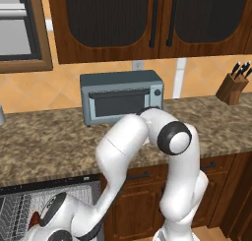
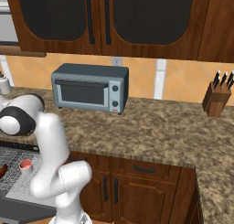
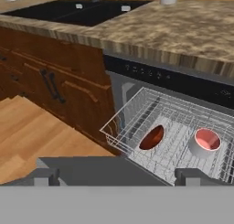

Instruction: Pick up the cup and bowl from the counter, place them in the dishwasher, and close the dishwasher door.

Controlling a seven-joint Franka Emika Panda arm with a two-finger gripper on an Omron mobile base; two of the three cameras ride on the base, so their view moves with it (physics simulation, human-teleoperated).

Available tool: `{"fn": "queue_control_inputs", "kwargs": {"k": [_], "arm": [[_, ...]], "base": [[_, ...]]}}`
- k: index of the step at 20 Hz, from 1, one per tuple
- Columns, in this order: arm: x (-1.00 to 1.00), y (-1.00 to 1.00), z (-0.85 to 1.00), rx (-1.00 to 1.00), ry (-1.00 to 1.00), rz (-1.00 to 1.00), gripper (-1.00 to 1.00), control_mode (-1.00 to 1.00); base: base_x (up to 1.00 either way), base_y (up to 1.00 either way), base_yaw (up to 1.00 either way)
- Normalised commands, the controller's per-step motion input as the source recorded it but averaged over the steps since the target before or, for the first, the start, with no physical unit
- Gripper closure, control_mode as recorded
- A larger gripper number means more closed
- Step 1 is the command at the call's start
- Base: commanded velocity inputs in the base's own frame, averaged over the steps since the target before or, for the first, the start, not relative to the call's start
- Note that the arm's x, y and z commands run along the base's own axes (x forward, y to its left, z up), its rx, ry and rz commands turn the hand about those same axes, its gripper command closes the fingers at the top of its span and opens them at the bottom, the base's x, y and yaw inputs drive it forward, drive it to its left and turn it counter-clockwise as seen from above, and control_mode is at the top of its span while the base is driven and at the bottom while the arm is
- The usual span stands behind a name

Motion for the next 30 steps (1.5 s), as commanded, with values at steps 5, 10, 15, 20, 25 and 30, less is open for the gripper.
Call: {"fn": "queue_control_inputs", "kwargs": {"k": [5, 10, 15, 20, 25, 30], "arm": [[-0.46, 0.00, -0.45, 0.00, -0.20, 0.00, -1.00, -1.00], [-0.45, 0.00, -0.87, 0.00, -0.31, 0.00, -1.00, -1.00], [-0.32, 0.00, -0.58, -0.01, -0.20, 0.00, -1.00, -1.00], [-0.30, 0.00, -0.61, 0.00, -0.13, 0.00, -1.00, -1.00], [-0.03, 0.00, -0.87, -0.03, -0.13, -0.04, -1.00, -1.00], [0.03, 0.00, -0.98, -0.04, -0.15, -0.07, -1.00, -1.00]], "base": [[0.00, 0.00, 0.00], [0.00, 0.00, 0.00], [0.00, 0.00, 0.00], [0.00, 0.00, 0.00], [0.00, 0.00, 0.00], [0.00, 0.00, 0.00]]}}
